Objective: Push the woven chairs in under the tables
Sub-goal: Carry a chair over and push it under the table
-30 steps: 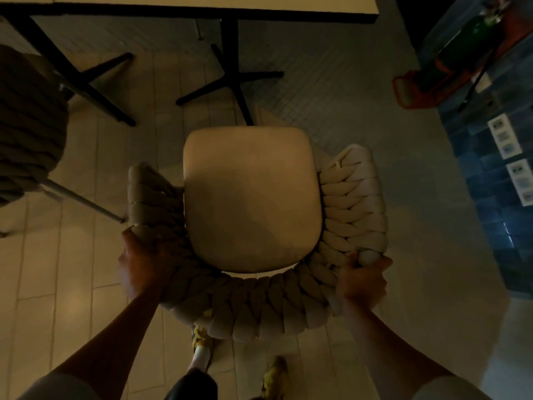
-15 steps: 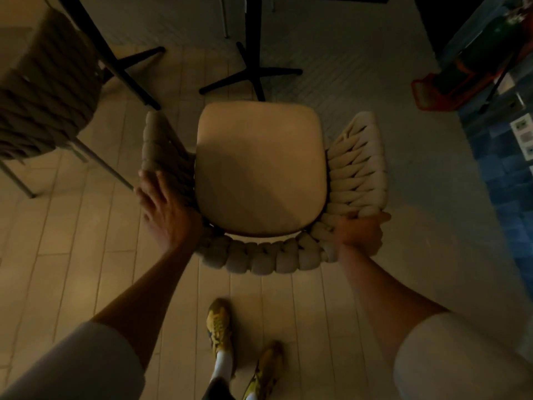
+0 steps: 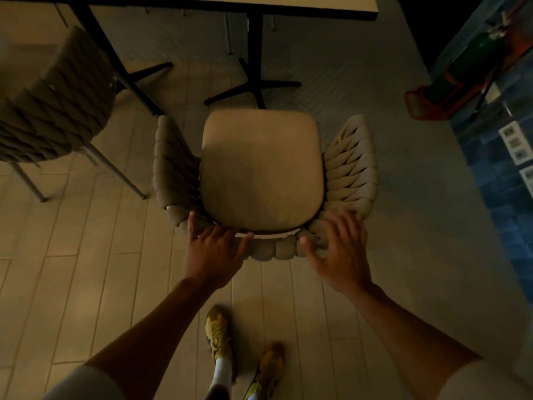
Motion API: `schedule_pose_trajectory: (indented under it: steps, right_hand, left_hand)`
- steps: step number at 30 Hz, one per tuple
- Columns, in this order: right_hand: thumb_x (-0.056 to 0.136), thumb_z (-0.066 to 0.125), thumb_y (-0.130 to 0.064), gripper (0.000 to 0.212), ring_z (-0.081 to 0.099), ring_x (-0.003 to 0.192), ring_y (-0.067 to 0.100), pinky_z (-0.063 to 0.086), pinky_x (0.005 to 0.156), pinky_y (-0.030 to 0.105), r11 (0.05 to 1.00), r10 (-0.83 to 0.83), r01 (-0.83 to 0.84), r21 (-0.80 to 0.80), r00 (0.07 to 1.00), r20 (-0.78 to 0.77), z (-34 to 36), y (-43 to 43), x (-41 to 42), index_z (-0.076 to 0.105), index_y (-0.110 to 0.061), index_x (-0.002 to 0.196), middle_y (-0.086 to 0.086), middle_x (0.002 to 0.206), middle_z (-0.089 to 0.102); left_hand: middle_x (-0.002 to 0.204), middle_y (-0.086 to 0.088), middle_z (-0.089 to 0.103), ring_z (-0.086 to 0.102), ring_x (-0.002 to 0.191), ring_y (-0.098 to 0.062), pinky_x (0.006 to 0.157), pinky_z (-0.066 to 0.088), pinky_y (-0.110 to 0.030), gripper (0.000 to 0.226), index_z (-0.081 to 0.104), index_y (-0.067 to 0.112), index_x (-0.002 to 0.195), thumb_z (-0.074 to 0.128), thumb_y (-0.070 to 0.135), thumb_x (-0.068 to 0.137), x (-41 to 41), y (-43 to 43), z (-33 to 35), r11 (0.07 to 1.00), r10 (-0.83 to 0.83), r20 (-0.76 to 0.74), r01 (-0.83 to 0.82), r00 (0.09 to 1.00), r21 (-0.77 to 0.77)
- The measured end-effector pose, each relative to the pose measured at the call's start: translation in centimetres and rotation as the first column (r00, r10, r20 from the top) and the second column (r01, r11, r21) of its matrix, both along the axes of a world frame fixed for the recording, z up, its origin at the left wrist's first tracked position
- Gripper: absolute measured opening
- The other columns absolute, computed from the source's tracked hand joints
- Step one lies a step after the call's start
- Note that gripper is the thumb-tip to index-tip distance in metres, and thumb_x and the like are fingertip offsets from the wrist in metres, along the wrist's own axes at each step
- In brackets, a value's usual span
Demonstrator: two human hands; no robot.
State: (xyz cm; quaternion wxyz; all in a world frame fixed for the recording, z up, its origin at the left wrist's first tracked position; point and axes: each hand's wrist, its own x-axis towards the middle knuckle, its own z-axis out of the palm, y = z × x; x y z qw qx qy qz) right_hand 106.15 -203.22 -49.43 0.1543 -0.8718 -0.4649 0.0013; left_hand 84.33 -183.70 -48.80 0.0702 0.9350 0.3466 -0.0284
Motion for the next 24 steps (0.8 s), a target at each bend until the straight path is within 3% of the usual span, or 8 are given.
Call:
schedule_pose_trajectory:
  steps: [3,5,7,10,13,24]
  right_hand:
    - [0.085,0.049,-0.086,0.069,0.054,0.126,0.016,0.036,0.113,0.04,0.962,0.238,-0.246,-0.117,0.968,-0.084,0.3,0.3,0.4,0.069,-0.027,0.115,-0.009,0.12,0.067]
    - [0.075,0.042,-0.099,0.077,0.057,0.114,0.009,0.041,0.099,0.031,0.931,0.258,-0.284,-0.229,0.957,-0.136,0.6,1.2,0.8,0.066,-0.034,0.11,-0.017,0.114,0.066]
    - [0.066,0.04,-0.105,0.083,0.06,0.106,0.008,0.042,0.086,0.029,0.895,0.262,-0.308,-0.322,0.949,-0.179,0.9,2.4,1.4,0.062,-0.037,0.106,-0.019,0.111,0.066]
    - [0.057,0.044,-0.108,0.086,0.065,0.097,0.008,0.041,0.072,0.026,0.864,0.276,-0.342,-0.37,0.936,-0.22,0.6,4.0,2.3,0.063,-0.038,0.104,-0.02,0.108,0.068]
    - [0.058,0.045,-0.107,0.079,0.065,0.086,0.003,0.047,0.065,0.024,0.865,0.35,-0.396,-0.307,0.916,-0.196,0.0,4.6,3.0,0.071,-0.044,0.1,-0.022,0.095,0.071]
    - [0.059,0.04,-0.108,0.082,0.066,0.076,0.006,0.053,0.061,0.028,0.886,0.394,-0.414,-0.206,0.909,-0.135,-0.8,8.9,6.5,0.075,-0.04,0.087,-0.019,0.081,0.072]
  left_hand:
    - [0.101,0.019,0.073,0.064,0.105,-0.006,0.117,0.027,-0.046,0.086,0.074,0.038,0.109,0.013,0.093,0.085,0.3,1.6,1.0,0.981,-0.163,-0.061,0.156,0.985,-0.116]
    - [0.092,0.026,0.066,0.058,0.089,0.0,0.1,0.042,-0.031,0.092,0.07,0.042,0.112,0.021,0.106,0.068,0.9,3.2,1.2,0.942,-0.269,-0.184,0.219,0.945,-0.255]
    - [0.098,0.026,0.067,0.059,0.088,0.0,0.088,0.049,-0.025,0.09,0.063,0.046,0.119,0.035,0.107,0.059,1.6,4.6,0.8,0.904,-0.362,-0.305,0.251,0.881,-0.347]
    - [0.102,0.023,0.069,0.064,0.092,-0.004,0.085,0.052,-0.027,0.074,0.059,0.048,0.124,0.049,0.096,0.069,2.4,5.8,-0.2,0.886,-0.439,-0.367,0.327,0.82,-0.33]
    - [0.093,0.023,0.069,0.065,0.084,-0.003,0.08,0.055,-0.028,0.061,0.059,0.05,0.12,0.05,0.088,0.074,2.5,6.3,-0.9,0.886,-0.457,-0.318,0.39,0.831,-0.252]
    - [0.088,0.024,0.069,0.064,0.08,-0.004,0.074,0.054,-0.027,0.072,0.059,0.053,0.118,0.041,0.098,0.065,5.4,10.1,-0.9,0.906,-0.413,-0.293,0.358,0.862,-0.225]
